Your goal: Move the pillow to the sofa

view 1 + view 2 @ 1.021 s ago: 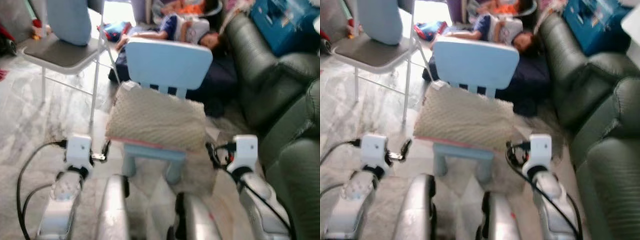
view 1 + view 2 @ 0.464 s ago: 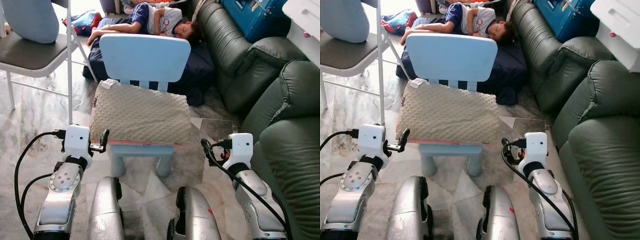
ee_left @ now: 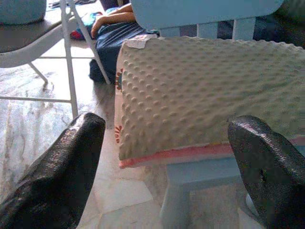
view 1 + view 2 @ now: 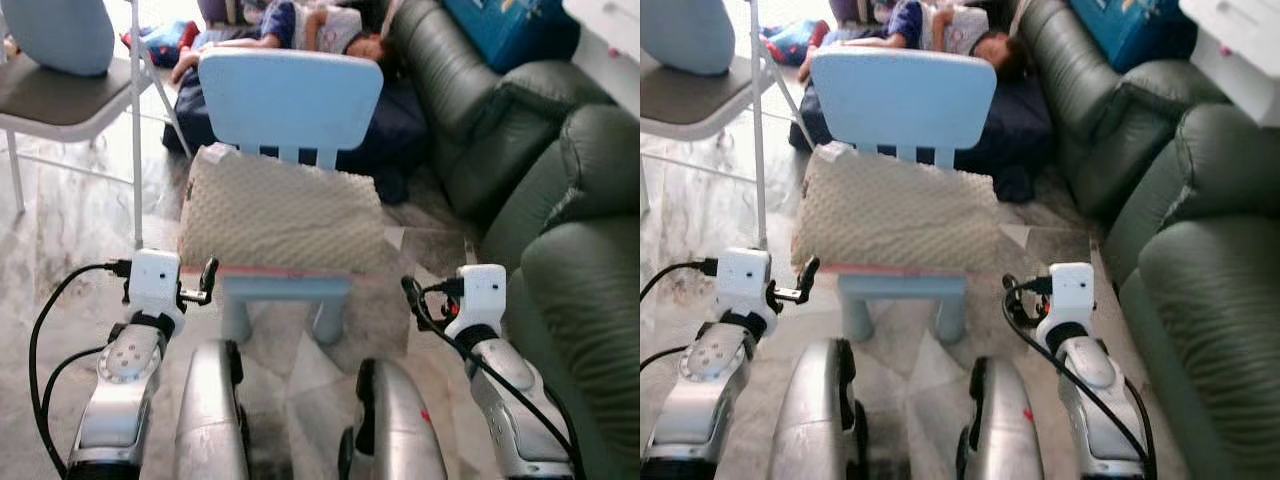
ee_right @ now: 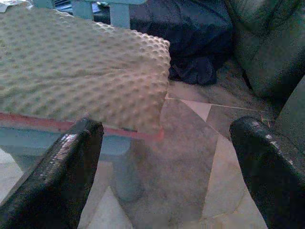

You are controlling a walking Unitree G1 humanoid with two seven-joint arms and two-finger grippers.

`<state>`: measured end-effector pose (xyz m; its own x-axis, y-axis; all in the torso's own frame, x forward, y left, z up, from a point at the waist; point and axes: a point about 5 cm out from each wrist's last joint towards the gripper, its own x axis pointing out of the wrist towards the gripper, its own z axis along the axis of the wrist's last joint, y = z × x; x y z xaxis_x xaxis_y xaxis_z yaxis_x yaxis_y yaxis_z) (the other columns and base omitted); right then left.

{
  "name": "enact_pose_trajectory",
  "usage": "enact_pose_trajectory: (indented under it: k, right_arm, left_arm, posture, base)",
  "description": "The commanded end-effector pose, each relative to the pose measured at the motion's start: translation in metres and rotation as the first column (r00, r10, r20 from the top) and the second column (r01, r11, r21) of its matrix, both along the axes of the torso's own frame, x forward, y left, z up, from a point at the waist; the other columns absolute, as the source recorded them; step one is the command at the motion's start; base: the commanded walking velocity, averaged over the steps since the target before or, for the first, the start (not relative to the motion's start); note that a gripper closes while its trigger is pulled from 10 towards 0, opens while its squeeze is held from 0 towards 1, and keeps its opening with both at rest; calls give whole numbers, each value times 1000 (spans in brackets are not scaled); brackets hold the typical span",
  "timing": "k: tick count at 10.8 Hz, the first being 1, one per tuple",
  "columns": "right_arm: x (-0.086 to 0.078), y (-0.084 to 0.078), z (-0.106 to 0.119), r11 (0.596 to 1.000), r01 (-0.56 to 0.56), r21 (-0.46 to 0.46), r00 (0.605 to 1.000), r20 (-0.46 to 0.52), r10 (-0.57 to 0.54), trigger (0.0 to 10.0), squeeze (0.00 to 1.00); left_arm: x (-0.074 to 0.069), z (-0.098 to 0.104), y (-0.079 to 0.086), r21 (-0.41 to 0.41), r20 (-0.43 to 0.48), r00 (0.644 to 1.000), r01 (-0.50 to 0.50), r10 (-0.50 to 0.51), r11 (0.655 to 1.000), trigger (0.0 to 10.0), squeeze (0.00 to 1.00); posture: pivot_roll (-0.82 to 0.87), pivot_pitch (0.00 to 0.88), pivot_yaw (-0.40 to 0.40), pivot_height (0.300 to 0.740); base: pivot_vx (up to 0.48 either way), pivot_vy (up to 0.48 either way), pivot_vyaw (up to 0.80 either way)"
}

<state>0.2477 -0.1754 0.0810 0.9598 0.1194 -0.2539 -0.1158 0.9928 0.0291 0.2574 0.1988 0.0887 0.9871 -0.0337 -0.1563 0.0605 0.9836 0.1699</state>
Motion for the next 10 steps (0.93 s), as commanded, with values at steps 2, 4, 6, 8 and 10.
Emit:
enact_pose_trajectory:
  k: [2,4,6,8,10]
  right_arm:
    - [-1,0,-1,1000,-13,-10,1000,1,13,10000,0]
    - [-1,0,-1,1000,-9,-5,1000,1,9,10000,0]
    - [-1,-1,-1,1000,-9,-7,1000,-2,9,10000,0]
    - [0,-2,-2,1000,-3,-17,1000,-5,3,10000,0]
    - [1,-3,-5,1000,15,-13,999,-30,-15,10000,0]
  left_arm:
    - [0,-4,-2,4,-14,1000,1,-1,1000,10000,0]
    - [1,-4,-2,3,-15,1000,3,-3,1000,10000,0]
    - [1,-4,-3,1,-16,1000,3,-3,1000,10000,0]
    - [2,-6,-6,-2,-20,1000,12,-12,1000,10000,0]
    - [3,-7,-9,-4,-26,999,29,-29,1000,10000,0]
  posture:
    - [-23,152,-87,563]
    - [-25,153,-87,563]
    - [-24,154,-89,563]
    - [-23,149,-90,563]
    - [-22,149,-91,563]
  base:
    - [337,0,597]
    - [351,0,338]
    - [354,0,0]
    - [352,0,0]
    - [135,0,-400]
